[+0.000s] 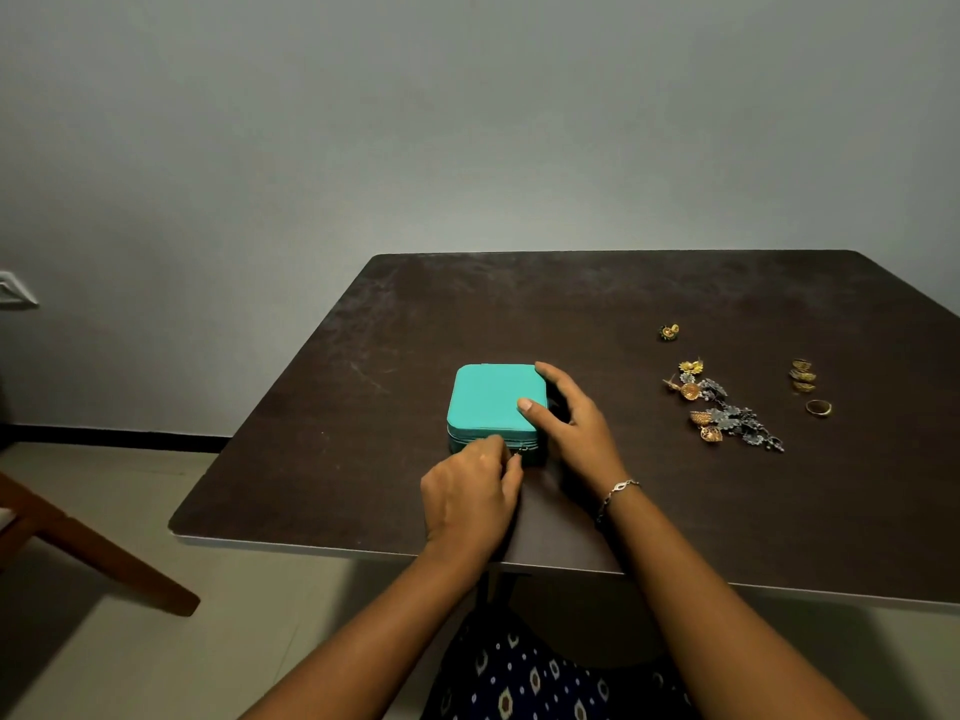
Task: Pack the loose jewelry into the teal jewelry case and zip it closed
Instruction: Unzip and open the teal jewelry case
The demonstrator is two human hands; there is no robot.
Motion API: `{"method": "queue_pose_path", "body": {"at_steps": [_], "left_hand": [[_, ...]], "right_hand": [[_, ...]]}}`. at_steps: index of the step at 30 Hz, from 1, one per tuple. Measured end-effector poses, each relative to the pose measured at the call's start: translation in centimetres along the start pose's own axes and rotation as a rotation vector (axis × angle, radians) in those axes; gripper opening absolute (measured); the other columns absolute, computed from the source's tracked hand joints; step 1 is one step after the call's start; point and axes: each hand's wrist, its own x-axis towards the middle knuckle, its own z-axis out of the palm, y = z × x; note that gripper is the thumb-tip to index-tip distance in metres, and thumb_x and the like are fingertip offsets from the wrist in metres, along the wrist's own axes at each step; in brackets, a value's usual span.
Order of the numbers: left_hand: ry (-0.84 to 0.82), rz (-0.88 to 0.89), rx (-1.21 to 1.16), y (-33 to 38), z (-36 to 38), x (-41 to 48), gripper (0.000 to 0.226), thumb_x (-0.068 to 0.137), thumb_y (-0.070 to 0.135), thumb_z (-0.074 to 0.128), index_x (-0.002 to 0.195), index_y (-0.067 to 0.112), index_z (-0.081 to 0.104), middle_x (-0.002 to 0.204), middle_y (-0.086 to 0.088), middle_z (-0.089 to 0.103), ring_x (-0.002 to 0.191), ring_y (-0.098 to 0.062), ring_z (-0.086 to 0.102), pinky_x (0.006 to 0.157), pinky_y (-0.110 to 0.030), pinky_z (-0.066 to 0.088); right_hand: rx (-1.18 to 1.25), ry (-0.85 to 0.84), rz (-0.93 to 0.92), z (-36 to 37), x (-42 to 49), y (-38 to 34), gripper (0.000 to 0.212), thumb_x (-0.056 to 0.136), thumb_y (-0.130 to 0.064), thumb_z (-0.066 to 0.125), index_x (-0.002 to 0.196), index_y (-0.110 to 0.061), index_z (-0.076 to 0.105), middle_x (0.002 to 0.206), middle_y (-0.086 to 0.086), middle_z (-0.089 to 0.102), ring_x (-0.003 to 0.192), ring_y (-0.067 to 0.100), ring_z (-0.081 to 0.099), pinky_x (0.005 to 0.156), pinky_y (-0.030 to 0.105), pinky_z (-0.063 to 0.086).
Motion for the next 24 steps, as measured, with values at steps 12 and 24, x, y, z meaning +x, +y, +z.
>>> {"method": "queue_pose_path", "body": {"at_steps": [12, 24], "left_hand": [[0.028, -0.071, -0.098, -3.3, -1.2, 0.0, 0.023, 0.09, 0.042, 0.049, 0.088, 0.022, 0.06, 0.094, 0.003, 0.067, 0.085, -0.018, 0.061, 0.058, -0.025, 0.03], [0.003, -0.229, -0.149, -6.3, -2.0, 0.7, 0.021, 0.086, 0.042, 0.055, 0.083, 0.022, 0.06, 0.077, 0.007, 0.061, 0.08, -0.017, 0.06, 0.06, -0.025, 0.035]], "right_hand": [[-0.015, -0.008, 0.009, 0.0, 0.1, 0.3, 0.058, 0.078, -0.034, 0.066, 0.132, -0.026, 0.046, 0.135, 0.001, 0.05, 0.122, 0.016, 0.048, 0.102, 0.043, 0.042], [-0.019, -0.021, 0.013, -0.1, 0.1, 0.0, 0.051, 0.086, -0.02, 0.062, 0.133, -0.024, 0.045, 0.137, 0.0, 0.047, 0.123, 0.015, 0.046, 0.104, 0.038, 0.04]]}}
